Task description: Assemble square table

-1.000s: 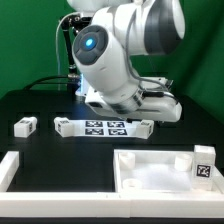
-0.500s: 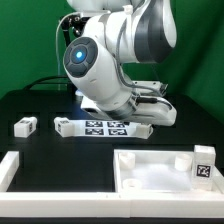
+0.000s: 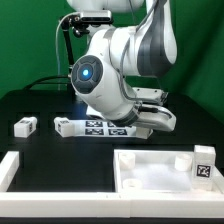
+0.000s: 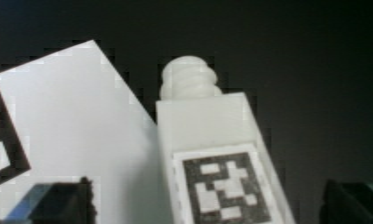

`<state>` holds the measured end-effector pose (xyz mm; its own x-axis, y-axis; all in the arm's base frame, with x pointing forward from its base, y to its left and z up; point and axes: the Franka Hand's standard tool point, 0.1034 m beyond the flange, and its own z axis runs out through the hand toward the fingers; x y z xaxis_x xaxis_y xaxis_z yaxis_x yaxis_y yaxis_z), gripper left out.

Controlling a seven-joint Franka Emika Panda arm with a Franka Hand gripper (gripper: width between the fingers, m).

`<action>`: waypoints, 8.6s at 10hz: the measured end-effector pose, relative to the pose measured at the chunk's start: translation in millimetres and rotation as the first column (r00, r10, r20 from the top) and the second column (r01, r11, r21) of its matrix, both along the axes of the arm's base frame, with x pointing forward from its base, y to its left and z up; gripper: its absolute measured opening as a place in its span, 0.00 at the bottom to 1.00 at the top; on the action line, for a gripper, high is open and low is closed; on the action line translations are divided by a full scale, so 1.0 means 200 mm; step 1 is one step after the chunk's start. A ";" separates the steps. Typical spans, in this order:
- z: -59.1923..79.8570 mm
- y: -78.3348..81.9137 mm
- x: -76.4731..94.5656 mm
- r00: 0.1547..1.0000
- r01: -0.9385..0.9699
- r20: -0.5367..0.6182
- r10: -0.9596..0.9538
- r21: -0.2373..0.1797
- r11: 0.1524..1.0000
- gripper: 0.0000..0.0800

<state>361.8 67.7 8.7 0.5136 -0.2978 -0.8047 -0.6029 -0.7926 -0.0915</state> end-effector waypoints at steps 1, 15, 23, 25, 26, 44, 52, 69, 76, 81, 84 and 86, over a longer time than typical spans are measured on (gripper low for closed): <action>0.00 0.00 0.00 1.000 0.000 -0.001 0.000 0.000 1.000 0.66; 0.38 -0.12 0.36 0.976 -0.088 0.194 0.096 -0.049 0.995 0.36; 0.65 -0.25 0.81 0.701 -0.029 0.663 0.261 -0.339 0.940 0.36; 0.65 -0.28 0.86 0.610 0.034 0.736 0.294 -0.395 0.918 0.36; 0.66 -0.32 0.93 0.541 0.056 0.771 0.336 -0.431 0.901 0.36; 0.64 -0.41 1.49 0.165 0.201 0.819 0.549 -0.573 0.794 0.36; 0.39 -0.39 1.46 0.218 0.154 0.801 0.557 -0.592 0.791 0.36; 0.30 -0.41 1.46 0.209 0.164 0.793 0.573 -0.606 0.778 0.81; 0.32 -0.38 1.46 0.644 -0.085 0.670 0.371 -0.419 0.904 0.81; 0.28 -0.38 1.51 0.653 -0.058 0.668 0.358 -0.427 0.902 0.49; 0.27 -0.39 1.51 0.739 0.143 0.646 0.192 -0.429 0.892 0.34; 0.27 -0.40 1.51 0.774 0.282 0.630 0.062 -0.430 0.858 0.34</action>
Offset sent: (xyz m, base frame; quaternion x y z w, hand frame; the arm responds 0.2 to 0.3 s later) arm 0.0000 0.0000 0.0000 0.0000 0.0000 0.0000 1.0000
